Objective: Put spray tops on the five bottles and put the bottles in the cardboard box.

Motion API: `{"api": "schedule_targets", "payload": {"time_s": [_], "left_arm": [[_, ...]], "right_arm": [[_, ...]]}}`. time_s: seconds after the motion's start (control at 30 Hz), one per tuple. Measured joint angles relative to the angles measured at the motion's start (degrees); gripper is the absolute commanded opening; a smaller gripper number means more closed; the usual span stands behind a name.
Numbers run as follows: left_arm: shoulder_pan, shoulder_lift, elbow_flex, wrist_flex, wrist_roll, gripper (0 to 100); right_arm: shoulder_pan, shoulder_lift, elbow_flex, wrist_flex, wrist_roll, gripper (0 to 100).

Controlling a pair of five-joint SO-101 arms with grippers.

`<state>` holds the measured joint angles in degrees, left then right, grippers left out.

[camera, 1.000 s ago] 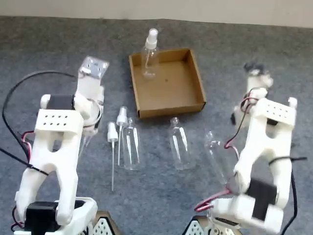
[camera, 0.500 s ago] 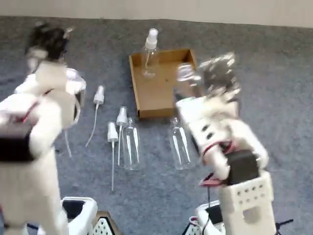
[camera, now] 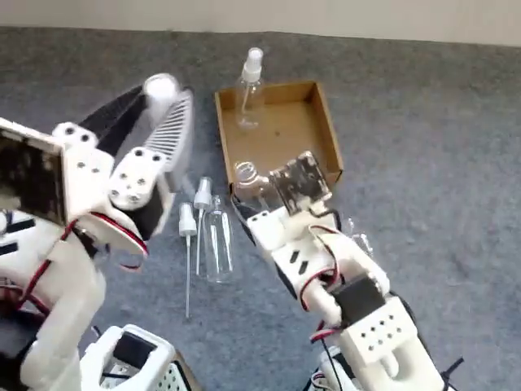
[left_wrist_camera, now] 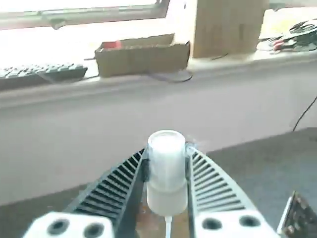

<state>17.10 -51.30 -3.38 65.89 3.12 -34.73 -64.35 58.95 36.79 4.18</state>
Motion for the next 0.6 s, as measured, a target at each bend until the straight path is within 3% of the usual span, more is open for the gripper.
{"api": "schedule_targets", "payload": {"time_s": [0.17, 0.33, 0.6], "left_arm": [[7.4, -0.2, 4.5, -9.2, 0.0, 3], [10.0, 0.5, 10.6, -18.0, 0.0, 3], [11.3, 0.5, 16.6, -20.3, 0.0, 3]], "right_arm": [[0.0, -10.2, 10.7, -6.3, -2.3, 0.3], [0.0, -18.6, 16.6, -6.7, -2.5, 0.3], [0.0, -21.7, 17.0, -6.7, -2.5, 0.3]]}}
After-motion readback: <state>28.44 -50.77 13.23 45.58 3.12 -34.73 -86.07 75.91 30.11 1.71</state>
